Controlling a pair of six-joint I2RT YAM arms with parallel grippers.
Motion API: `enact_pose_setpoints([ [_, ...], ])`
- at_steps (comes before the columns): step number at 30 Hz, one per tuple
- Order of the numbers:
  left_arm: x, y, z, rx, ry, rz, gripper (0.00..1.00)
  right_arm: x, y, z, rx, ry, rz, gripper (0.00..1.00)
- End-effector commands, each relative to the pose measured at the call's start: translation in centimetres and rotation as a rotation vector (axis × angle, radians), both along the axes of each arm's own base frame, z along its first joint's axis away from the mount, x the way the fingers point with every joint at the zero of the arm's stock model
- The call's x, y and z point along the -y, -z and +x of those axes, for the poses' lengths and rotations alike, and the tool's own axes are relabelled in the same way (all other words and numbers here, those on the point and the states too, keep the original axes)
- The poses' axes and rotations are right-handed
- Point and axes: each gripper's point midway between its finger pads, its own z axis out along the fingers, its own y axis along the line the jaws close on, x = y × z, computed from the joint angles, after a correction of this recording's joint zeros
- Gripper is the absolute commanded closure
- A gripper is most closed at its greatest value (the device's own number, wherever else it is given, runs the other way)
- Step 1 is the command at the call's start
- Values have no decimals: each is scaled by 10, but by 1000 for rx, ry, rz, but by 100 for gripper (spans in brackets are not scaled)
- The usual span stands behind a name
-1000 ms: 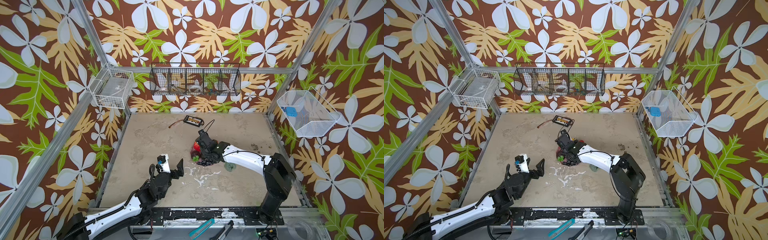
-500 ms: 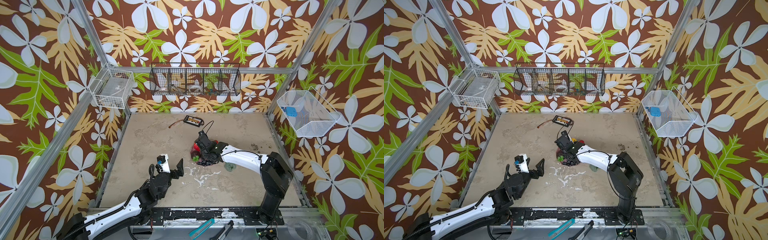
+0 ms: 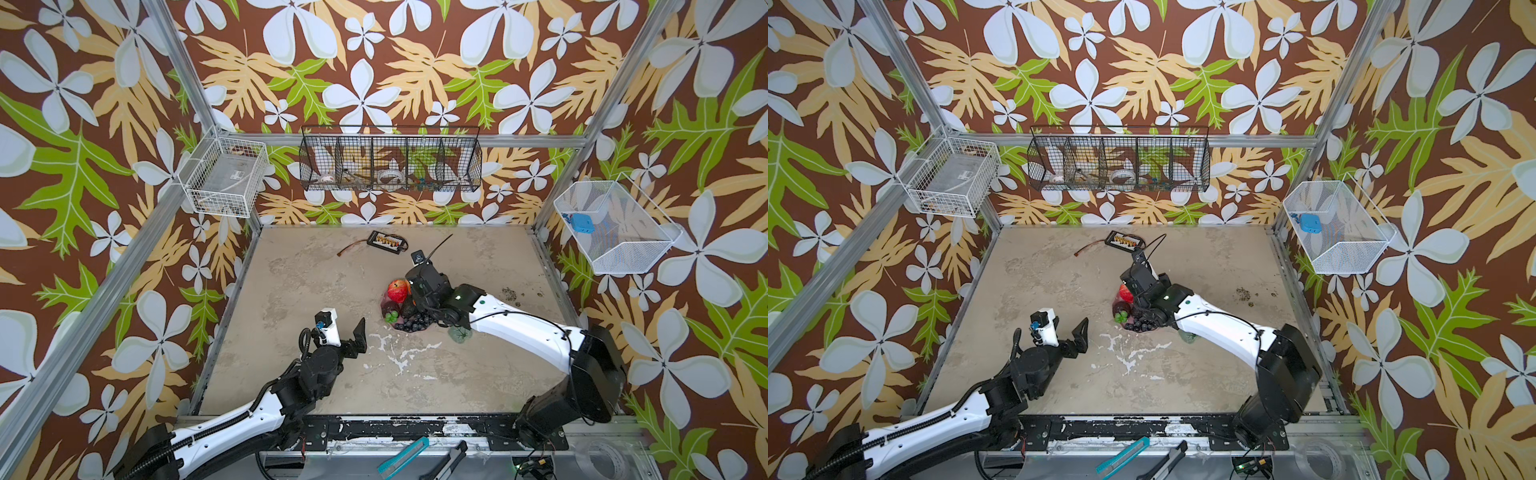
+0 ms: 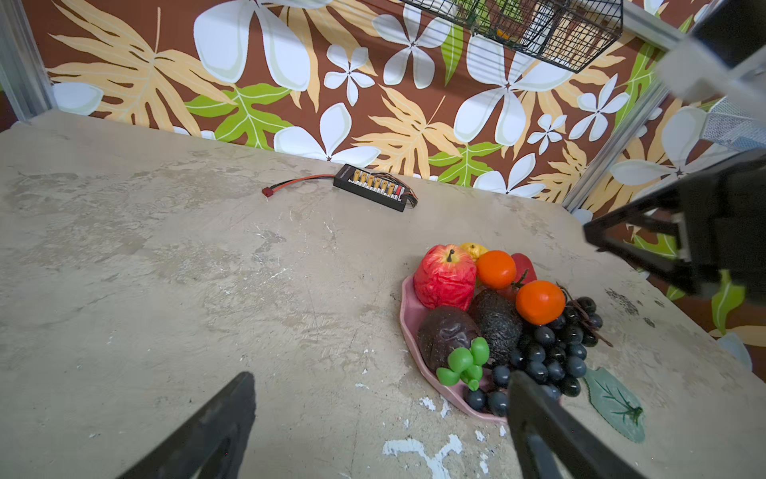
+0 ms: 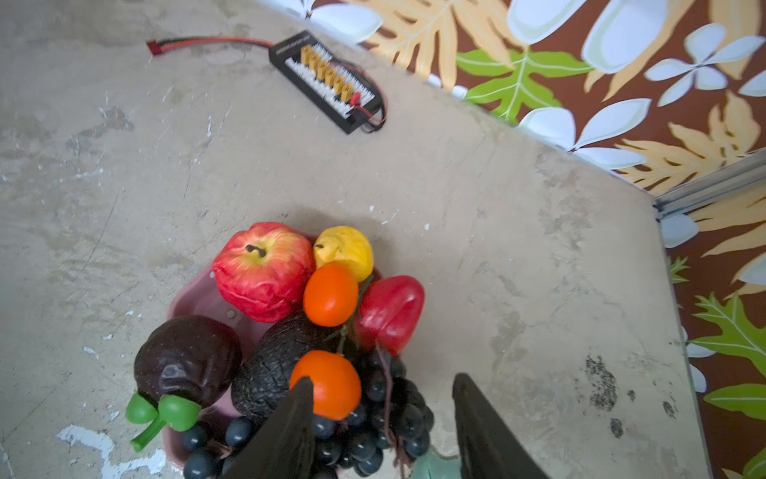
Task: Arrange fruit in a fruit bowl
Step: Place the fruits in the fruit bowl, then reset both arms
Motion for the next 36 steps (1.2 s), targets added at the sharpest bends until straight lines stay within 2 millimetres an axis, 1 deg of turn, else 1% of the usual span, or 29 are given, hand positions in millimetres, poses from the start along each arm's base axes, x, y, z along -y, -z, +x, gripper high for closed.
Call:
enact_pose_setpoints([
  [1,-9,-17,5,51,-70,-38,5,38,-38,9,132,93,32,41],
  [3,-14,-30,8,72,-112,-60,5,69,-56,12,198,145,75,39],
  [5,-21,-44,12,107,-177,-74,4,104,-67,16,271,221,113,33],
  [6,-25,-51,13,130,-206,-76,4,119,-69,18,285,256,142,30],
  [8,-38,-63,16,173,-307,-56,1,158,-67,22,318,366,185,23],
  [11,-58,-71,21,210,-456,-2,0,195,-51,26,376,441,177,20],
  [13,-70,-68,30,209,-524,41,0,213,-38,26,393,489,153,18],
  [15,-81,-64,41,192,-579,83,0,228,-22,27,375,531,151,16],
  [17,-86,-60,53,178,-569,133,0,242,-3,29,348,570,156,16],
  [18,-90,-60,57,176,-575,144,0,247,3,28,346,588,150,16],
  [20,-107,-57,61,168,-622,169,0,256,18,27,345,614,127,16],
  [23,-128,-48,69,150,-660,206,0,258,34,24,358,602,99,16],
  [25,-137,-40,73,153,-655,228,0,259,44,23,359,608,91,15],
  [27,-139,-31,79,159,-613,257,0,261,52,23,358,610,68,15],
  [29,-139,-29,87,165,-593,292,0,263,57,23,368,614,56,15],
  [30,-130,-26,92,151,-537,307,0,263,59,23,376,614,50,15],
  [31,-132,-27,94,153,-535,302,0,263,61,23,386,609,53,15],
  [34,-138,-27,91,154,-550,306,0,259,63,24,396,568,37,14],
  [36,-145,-18,89,131,-578,338,0,257,65,23,405,543,39,15],
])
